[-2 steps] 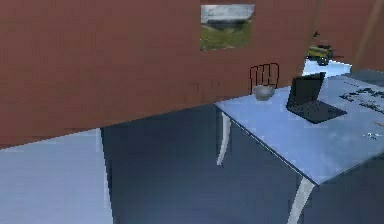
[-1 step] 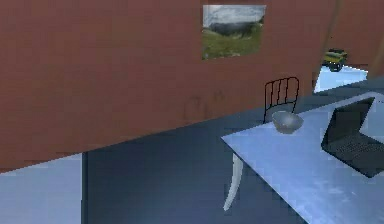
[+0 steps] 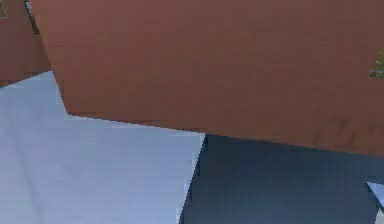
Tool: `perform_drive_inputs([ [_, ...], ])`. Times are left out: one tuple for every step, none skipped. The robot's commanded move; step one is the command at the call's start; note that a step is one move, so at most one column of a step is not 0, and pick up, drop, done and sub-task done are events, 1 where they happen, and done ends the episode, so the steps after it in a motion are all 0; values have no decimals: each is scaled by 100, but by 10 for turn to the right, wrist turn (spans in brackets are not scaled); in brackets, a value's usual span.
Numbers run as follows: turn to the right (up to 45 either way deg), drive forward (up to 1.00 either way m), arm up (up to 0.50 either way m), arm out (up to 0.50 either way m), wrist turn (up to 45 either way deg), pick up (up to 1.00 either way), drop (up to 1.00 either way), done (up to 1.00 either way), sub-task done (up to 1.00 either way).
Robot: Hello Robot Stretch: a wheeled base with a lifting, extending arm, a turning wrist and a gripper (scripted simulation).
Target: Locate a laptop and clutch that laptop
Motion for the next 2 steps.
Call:
perform_drive_inputs([
  [330, 0, 0, 0, 0, 0, 0, 0, 0],
  [0, 100, 0, 0, 0, 0, 0, 0, 0],
])
